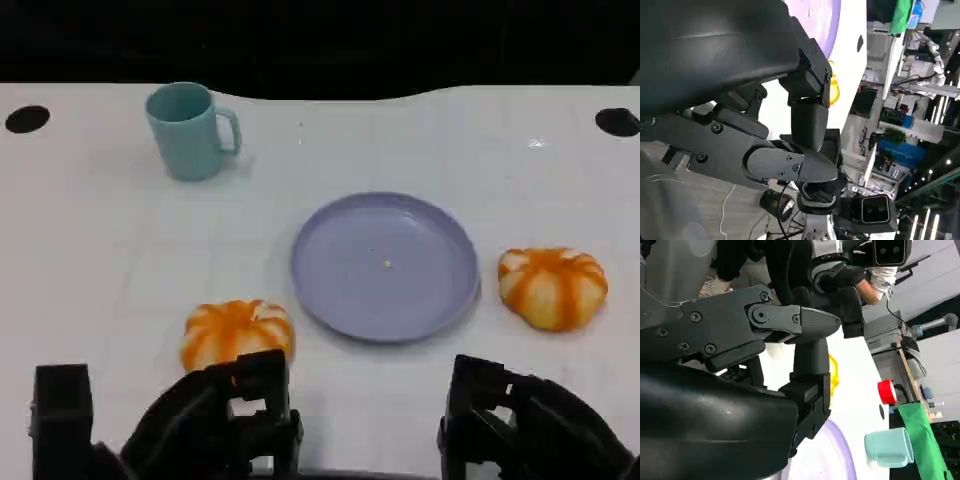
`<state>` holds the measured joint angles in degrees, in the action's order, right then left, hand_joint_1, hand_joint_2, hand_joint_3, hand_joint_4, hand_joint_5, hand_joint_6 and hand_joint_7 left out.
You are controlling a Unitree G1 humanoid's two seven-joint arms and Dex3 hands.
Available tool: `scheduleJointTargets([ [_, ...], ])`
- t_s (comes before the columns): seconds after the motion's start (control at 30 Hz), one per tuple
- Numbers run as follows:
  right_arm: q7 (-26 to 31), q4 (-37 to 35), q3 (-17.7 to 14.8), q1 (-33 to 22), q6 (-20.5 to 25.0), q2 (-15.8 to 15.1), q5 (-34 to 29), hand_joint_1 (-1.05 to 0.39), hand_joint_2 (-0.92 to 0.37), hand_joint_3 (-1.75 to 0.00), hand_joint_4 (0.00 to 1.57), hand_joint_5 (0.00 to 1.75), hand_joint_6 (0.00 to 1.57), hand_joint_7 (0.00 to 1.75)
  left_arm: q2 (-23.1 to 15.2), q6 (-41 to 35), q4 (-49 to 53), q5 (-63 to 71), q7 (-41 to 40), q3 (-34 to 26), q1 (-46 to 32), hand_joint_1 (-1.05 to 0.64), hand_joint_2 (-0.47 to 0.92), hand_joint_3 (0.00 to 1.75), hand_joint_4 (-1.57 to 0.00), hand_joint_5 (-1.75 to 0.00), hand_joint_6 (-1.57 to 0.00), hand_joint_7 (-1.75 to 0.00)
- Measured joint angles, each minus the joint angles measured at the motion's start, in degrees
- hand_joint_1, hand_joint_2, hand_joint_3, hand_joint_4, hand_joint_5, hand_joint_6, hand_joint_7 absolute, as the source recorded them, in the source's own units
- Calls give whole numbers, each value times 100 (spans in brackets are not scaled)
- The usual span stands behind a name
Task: Grasp the bread from the table and place it into the plate.
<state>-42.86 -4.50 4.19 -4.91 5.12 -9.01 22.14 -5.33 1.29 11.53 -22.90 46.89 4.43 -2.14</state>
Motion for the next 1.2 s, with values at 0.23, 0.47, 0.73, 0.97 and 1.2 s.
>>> scheduleJointTargets([
  [0.23,-6,0,0,5,0,0,2,-52,-92,-46,61,175,39,174,3,-101,-1,-1,-1,-19,22,-71,92,22,-82,-175,-62,-175],
  [0.47,-31,-21,0,7,-3,0,2,-53,-92,-46,62,175,40,174,3,-119,-1,1,0,-19,22,-71,92,23,-81,-175,-61,-175],
  [0.73,-31,-27,0,8,-3,1,-1,-54,-92,-45,63,175,40,174,150,-85,-15,-99,-24,-135,14,-72,92,20,-70,-175,-57,-156],
  [0.97,-31,-45,-1,19,-8,2,-2,-54,-92,-45,63,175,41,174,423,133,-338,-188,-367,-319,-109,-74,92,21,-57,-148,-57,-95],
  [1.2,-24,-44,2,19,-21,5,-7,-54,-92,-44,63,175,41,173,442,1546,-698,1200,-1501,-324,-218,-77,92,27,-48,-94,-54,-24],
])
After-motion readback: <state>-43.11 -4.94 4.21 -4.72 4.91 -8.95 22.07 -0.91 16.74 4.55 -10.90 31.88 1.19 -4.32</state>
